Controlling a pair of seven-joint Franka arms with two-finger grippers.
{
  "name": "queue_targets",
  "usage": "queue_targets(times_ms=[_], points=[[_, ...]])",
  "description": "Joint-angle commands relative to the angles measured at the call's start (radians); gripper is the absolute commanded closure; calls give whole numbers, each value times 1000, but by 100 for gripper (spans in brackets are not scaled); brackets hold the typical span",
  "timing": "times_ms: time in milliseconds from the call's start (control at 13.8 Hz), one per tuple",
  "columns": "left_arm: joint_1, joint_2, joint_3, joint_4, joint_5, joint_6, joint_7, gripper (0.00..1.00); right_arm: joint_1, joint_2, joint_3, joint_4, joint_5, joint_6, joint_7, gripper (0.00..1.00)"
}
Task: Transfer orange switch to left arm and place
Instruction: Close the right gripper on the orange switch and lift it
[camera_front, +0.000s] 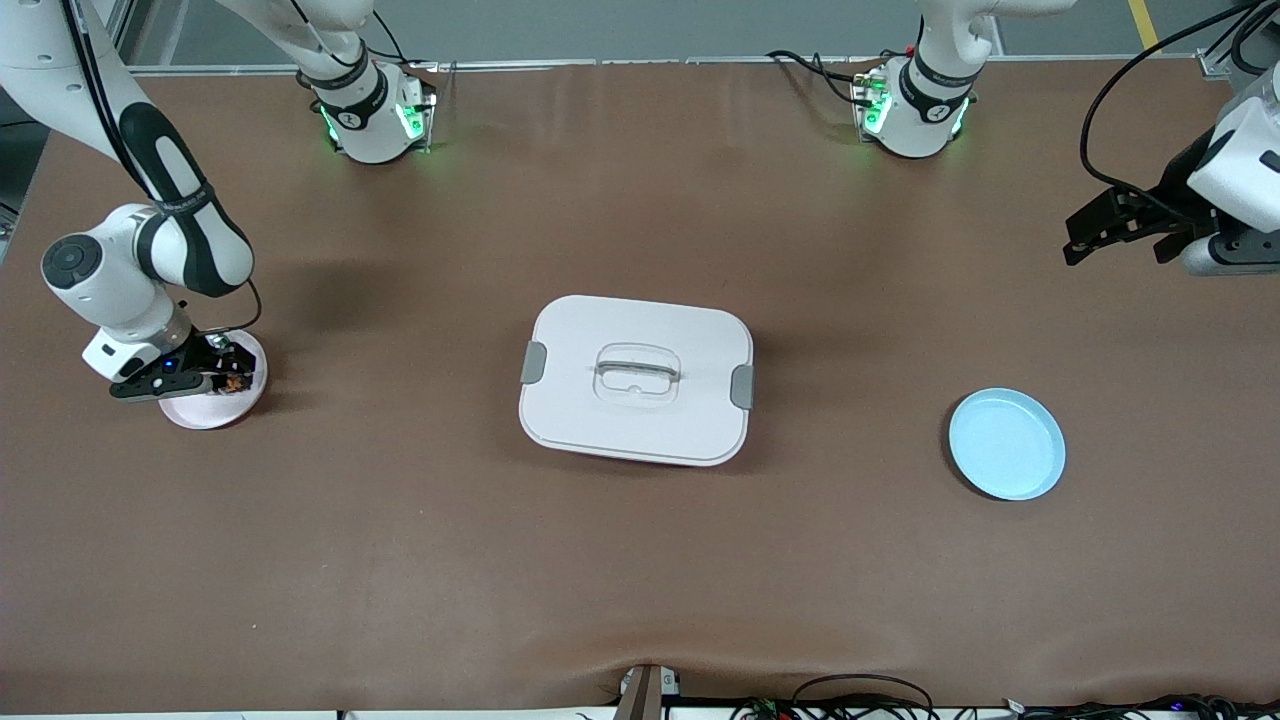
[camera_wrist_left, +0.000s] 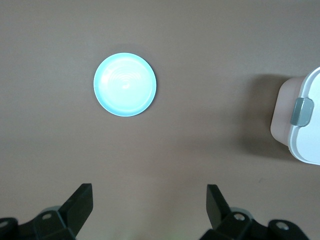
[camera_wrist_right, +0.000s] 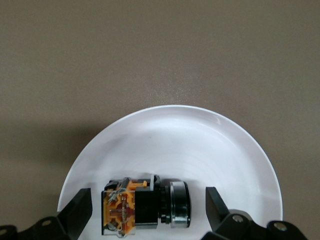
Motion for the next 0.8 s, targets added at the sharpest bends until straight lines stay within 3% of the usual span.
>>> queue_targets(times_ms=[0,290,507,652,724], points=[[-7,13,3,26,13,-19,10,0,-18,24,8,26,-21,-3,-6,0],[-5,13,3,26,13,-21,10,0,-15,25,8,28,-21,-4,-6,0],[-5,13,3,26,13,-19,10,0,-12,33,8,28,-21,-4,-5,69],[-5,13,3,26,13,-21,10,0,-12,33,8,26,-19,-7,-2,100],[-5,13,3,26,13,-21,10,0,-16,33,8,28,-19,-7,-2,100]])
